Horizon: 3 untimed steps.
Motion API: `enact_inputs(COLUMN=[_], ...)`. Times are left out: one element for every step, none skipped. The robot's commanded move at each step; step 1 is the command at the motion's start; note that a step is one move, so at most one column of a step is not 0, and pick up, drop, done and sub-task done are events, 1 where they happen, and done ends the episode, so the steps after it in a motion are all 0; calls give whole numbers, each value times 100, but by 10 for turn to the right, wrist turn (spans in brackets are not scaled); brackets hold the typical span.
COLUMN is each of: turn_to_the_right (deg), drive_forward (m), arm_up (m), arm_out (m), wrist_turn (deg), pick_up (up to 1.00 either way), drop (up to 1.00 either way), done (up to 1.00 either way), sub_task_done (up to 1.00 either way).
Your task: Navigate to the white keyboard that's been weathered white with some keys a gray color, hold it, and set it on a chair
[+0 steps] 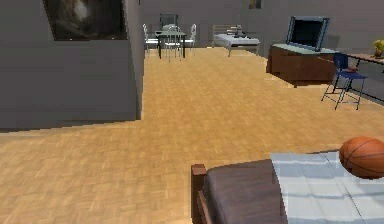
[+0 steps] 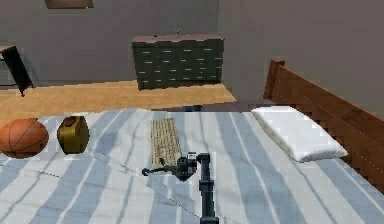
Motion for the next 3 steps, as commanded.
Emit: enact_inputs(turn_to_the_right=[0,0,0], drive_forward=[0,0,0], arm_up=[40,0,0], arm_out=[0,0,0], wrist_turn=[0,-450,-360], pick_up=[0,0,0], drop=[0,0,0], done=[0,0,0], sub_task_done=[0,0,0])
